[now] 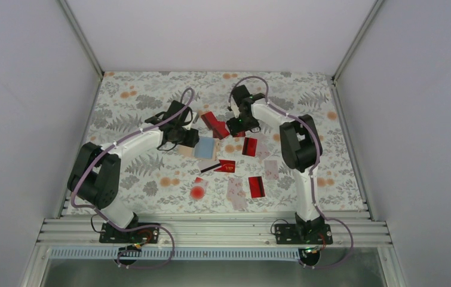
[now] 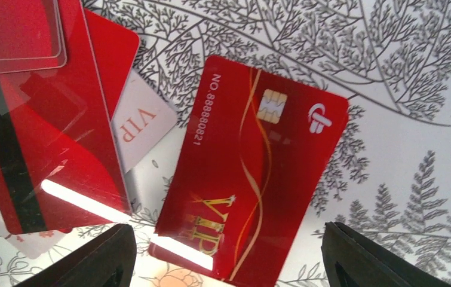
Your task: Put the credit cards into the card holder
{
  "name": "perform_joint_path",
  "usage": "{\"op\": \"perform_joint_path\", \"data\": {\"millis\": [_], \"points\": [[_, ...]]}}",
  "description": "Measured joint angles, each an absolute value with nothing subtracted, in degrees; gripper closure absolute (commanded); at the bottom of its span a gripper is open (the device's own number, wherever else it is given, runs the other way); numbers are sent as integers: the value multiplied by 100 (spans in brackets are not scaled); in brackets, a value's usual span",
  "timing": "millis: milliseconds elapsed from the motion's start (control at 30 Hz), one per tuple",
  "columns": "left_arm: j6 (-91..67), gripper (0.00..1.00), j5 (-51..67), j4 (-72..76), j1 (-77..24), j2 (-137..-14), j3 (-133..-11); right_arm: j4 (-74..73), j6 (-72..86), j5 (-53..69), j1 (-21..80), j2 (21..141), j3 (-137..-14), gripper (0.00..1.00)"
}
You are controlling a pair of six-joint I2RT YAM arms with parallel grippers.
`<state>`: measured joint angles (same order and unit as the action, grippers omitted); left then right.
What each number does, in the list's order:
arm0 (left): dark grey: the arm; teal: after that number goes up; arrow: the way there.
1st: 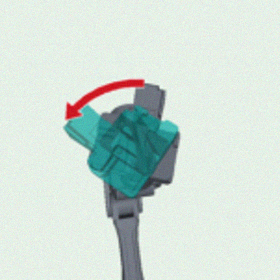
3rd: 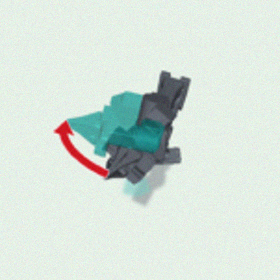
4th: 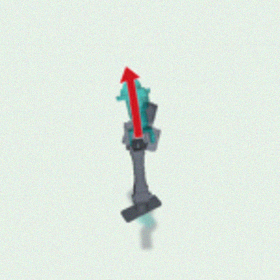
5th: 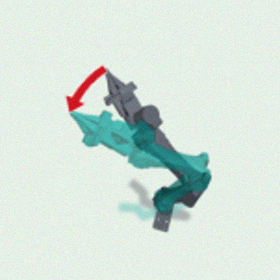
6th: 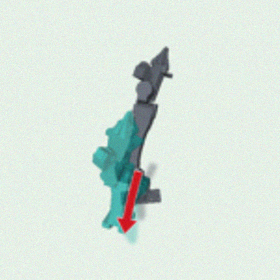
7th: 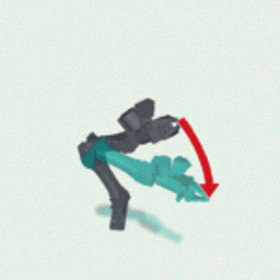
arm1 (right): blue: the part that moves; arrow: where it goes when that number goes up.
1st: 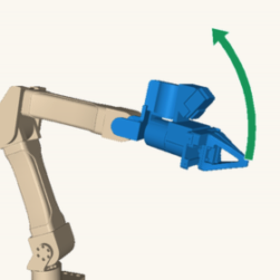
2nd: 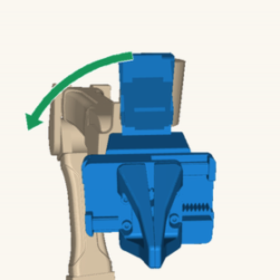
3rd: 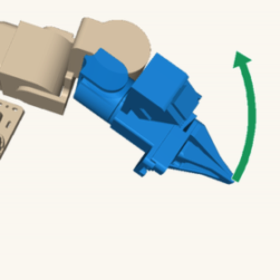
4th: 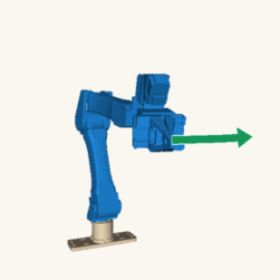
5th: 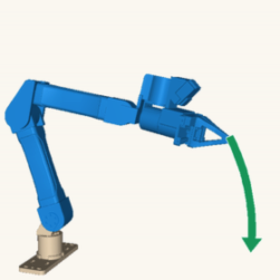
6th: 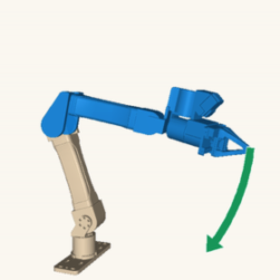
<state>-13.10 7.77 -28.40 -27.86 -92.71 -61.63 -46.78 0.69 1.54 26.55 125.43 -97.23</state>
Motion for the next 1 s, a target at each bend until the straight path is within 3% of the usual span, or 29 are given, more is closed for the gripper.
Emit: {"op": "perform_joint_path", "data": {"millis": [267, 1000], "points": [[-1310, 58, 777, -2840, -2788, -9212, -6154, -4718, 416, -220, 2825, 12569, -9719, 28], [-1310, 58, 775, -2840, -2788, -9148, -6082, -4346, 668, -30, 2805, 12486, -9384, 25]]}}
